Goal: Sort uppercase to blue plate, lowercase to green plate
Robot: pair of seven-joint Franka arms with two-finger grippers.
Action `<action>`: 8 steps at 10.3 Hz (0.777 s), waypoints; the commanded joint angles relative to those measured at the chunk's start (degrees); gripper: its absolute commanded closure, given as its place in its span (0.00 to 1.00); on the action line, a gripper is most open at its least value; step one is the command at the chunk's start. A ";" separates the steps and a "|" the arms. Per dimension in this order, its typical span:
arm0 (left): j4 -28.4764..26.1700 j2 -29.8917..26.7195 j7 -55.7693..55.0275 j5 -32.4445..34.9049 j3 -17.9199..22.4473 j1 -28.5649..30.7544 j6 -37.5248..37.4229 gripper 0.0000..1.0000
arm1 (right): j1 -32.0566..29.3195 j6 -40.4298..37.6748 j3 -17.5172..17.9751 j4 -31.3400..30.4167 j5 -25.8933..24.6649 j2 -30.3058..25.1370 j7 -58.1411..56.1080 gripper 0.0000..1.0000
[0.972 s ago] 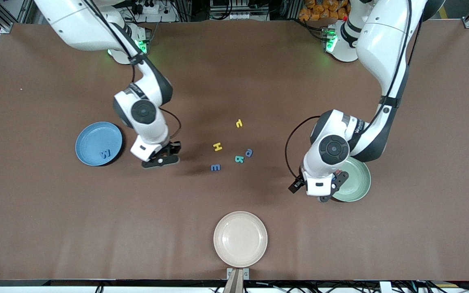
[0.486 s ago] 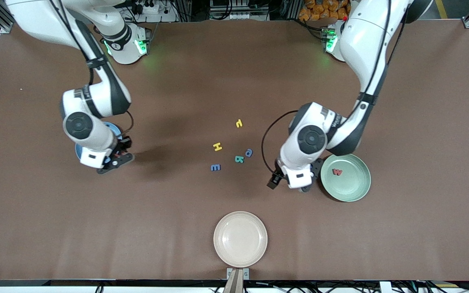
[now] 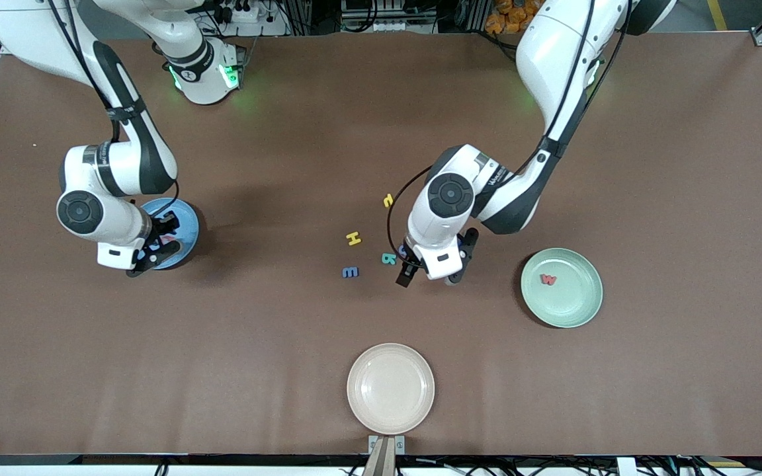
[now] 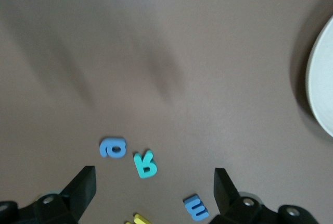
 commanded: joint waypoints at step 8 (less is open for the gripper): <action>1.95 6.87 -26.20 -2.06 0.76 -4.01 22.70 0.00 | 2.09 1.04 1.55 -0.13 6.12 0.35 10.75 0.06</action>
